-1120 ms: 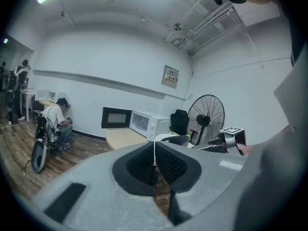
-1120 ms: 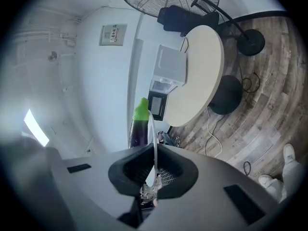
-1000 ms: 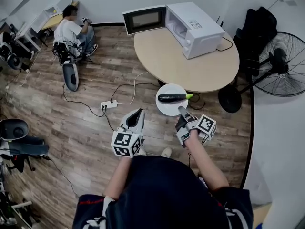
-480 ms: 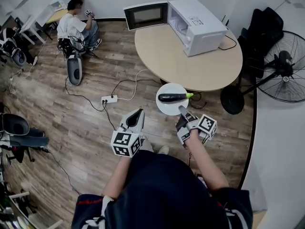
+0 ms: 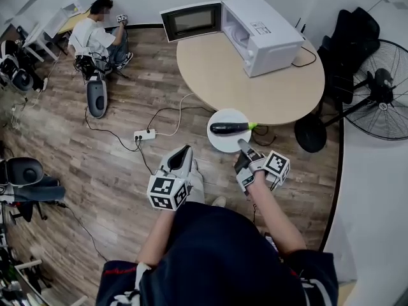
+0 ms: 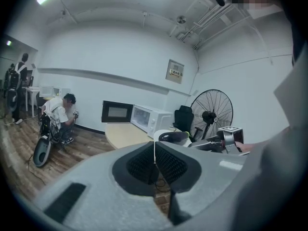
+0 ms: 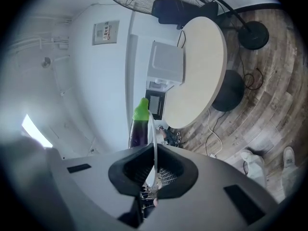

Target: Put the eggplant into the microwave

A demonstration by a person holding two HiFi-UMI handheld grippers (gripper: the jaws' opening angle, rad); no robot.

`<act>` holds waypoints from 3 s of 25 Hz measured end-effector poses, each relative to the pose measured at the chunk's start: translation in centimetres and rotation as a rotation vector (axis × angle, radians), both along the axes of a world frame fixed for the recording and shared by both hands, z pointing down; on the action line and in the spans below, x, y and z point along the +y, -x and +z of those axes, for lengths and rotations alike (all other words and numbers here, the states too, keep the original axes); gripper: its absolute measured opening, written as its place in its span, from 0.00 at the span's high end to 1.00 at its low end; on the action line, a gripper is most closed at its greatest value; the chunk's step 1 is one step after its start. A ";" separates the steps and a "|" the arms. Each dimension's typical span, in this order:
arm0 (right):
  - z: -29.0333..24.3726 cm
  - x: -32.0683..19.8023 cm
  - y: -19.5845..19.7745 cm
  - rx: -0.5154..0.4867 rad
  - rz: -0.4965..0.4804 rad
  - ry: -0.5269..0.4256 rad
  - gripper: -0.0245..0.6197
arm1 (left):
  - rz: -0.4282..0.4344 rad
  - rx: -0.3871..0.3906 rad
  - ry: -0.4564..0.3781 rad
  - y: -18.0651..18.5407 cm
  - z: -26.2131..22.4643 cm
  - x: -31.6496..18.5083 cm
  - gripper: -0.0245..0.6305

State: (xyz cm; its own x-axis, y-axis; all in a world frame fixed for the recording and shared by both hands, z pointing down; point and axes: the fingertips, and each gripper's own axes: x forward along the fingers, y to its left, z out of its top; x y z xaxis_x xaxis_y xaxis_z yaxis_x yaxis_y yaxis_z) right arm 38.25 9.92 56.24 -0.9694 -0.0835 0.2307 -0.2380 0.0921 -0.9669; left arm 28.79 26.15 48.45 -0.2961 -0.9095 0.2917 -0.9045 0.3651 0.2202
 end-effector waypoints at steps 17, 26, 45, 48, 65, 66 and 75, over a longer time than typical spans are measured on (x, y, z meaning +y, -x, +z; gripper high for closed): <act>-1.3 -5.0 14.2 -0.015 0.032 0.003 0.93 | 0.038 -0.010 -0.034 14.7 -1.7 -5.9 0.93; -1.9 -5.7 22.7 0.007 0.050 0.004 0.93 | 0.046 0.012 -0.037 23.6 -1.7 -6.4 0.93; -0.6 -5.8 31.8 0.027 0.059 0.010 0.93 | 0.083 0.040 -0.039 32.6 -0.2 -6.2 0.93; -0.2 -6.5 32.4 0.044 0.061 0.023 0.93 | 0.088 0.047 -0.033 33.2 0.3 -7.0 0.93; 0.2 -16.7 38.8 0.037 0.078 0.041 0.93 | 0.128 0.034 -0.021 39.3 0.1 -18.5 0.93; 0.2 -17.5 39.2 0.034 0.077 0.040 0.93 | 0.130 0.031 -0.021 39.6 0.0 -19.2 0.93; 0.4 -22.2 41.4 0.031 0.075 0.067 0.93 | 0.145 0.026 -0.003 41.2 -0.4 -25.1 0.93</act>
State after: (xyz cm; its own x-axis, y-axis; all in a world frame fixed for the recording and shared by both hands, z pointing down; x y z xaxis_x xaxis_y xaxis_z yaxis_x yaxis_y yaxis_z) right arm -3.19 -12.32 56.65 -0.9534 -0.1386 0.2679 -0.2716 0.0080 -0.9624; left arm -12.39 1.08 48.02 -0.1542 -0.9430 0.2948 -0.9417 0.2306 0.2450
